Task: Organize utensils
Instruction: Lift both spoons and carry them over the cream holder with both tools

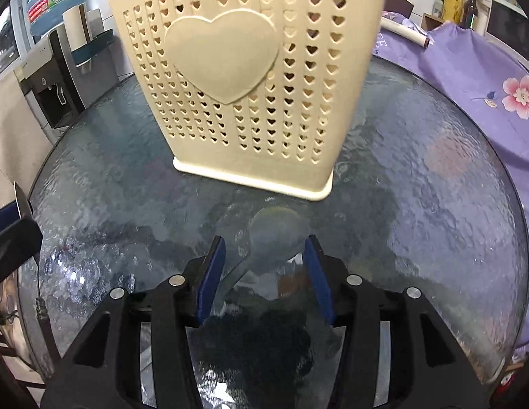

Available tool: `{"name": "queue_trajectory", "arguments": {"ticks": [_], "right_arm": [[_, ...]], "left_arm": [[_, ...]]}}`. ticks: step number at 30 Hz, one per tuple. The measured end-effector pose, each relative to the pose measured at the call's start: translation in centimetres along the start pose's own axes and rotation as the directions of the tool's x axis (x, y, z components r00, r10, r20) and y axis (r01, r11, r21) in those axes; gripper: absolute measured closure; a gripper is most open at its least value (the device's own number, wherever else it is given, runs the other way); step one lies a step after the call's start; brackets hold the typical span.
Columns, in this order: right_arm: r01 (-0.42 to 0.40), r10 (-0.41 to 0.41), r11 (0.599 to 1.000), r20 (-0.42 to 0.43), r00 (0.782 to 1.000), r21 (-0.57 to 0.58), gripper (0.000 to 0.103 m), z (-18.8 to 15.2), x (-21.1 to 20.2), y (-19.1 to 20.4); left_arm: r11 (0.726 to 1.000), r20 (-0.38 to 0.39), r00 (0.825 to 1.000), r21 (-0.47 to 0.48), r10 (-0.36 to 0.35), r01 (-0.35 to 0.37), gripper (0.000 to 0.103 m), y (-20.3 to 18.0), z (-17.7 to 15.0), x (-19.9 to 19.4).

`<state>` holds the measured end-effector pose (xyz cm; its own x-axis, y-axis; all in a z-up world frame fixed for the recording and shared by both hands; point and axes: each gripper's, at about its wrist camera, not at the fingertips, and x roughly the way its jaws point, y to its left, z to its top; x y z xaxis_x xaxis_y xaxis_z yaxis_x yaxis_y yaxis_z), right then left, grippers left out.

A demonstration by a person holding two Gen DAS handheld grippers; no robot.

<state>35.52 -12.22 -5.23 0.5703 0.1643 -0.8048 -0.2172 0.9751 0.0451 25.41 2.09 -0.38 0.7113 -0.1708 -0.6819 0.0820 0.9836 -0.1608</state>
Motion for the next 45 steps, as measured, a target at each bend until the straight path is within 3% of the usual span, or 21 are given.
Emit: {"name": "queue_trajectory", "arguments": {"ticks": [5,8,19,25,34,45], "right_arm": [[0.001,-0.001,1.000,0.000,1.000,-0.027,0.054,1.0,0.8,0.3],[-0.009,0.010,0.998,0.015,1.000,-0.067,0.065,1.2,1.0,1.2],[-0.127,0.128,0.963,-0.012,0.992,-0.236,0.066,-0.1,0.1,3.5],[-0.145,0.170,0.962,0.090,0.981,-0.233,0.066,-0.5,-2.4,2.8],[-0.068,0.171,0.943,0.302,0.938,-0.325,0.066,-1.4,-8.0,2.8],[-0.067,0.198,0.941,0.379,0.904,-0.333,0.066,-1.9,-11.7,1.4]], "left_arm": [[1.000,-0.010,1.000,-0.002,-0.004,0.004,0.057,0.2,-0.3,0.3],[1.000,-0.014,1.000,-0.007,-0.006,0.005,0.057,0.5,-0.3,0.5],[1.000,-0.029,1.000,-0.012,-0.010,0.010,0.057,0.6,-0.6,0.7],[1.000,-0.012,1.000,-0.011,-0.013,0.013,0.057,0.4,-0.3,0.2],[1.000,0.038,0.999,-0.008,-0.012,0.012,0.057,-0.3,0.4,-1.3],[1.000,0.077,0.997,0.016,-0.028,0.027,0.057,-1.6,0.9,-2.6]]}}
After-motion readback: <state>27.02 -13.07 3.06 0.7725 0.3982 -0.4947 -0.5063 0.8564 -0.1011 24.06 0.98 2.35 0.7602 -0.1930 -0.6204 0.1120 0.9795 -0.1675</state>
